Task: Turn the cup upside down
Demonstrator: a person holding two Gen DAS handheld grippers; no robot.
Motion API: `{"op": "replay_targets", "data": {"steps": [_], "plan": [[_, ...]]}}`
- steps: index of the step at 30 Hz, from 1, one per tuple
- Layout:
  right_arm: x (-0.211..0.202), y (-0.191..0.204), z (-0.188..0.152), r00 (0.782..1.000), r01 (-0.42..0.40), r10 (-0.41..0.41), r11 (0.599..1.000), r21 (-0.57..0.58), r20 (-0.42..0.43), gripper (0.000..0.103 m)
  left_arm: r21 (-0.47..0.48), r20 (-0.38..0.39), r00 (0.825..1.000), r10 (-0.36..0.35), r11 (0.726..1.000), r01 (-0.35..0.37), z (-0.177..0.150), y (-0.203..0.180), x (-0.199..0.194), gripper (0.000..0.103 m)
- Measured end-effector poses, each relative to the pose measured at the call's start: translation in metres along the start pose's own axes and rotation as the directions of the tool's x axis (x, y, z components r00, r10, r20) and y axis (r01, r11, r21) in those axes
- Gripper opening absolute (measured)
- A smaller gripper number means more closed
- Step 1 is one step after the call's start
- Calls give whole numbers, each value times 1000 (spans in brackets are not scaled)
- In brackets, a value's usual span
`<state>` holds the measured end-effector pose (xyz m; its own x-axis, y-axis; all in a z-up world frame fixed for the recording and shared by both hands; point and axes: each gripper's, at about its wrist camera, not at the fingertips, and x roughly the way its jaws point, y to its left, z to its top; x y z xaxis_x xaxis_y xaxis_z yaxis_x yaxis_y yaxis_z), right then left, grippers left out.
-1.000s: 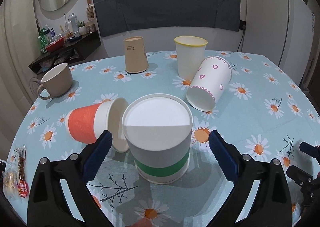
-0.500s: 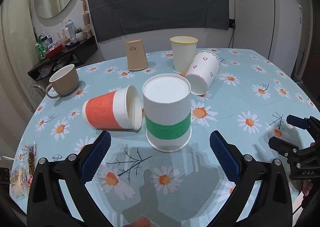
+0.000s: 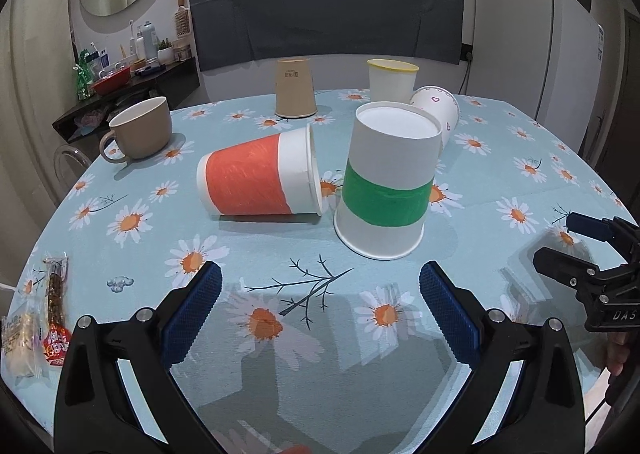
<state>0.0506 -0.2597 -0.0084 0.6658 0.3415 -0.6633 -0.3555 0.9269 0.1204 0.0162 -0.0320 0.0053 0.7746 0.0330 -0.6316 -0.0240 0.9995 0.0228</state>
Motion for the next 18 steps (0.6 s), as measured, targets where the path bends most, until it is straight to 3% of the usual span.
{"op": "replay_targets", "data": {"steps": [18], "plan": [[0,20,-1,998,-18,21,999,-43,57,95,-47,-12,998,-54,997,54,-6,13,6,97]]}}
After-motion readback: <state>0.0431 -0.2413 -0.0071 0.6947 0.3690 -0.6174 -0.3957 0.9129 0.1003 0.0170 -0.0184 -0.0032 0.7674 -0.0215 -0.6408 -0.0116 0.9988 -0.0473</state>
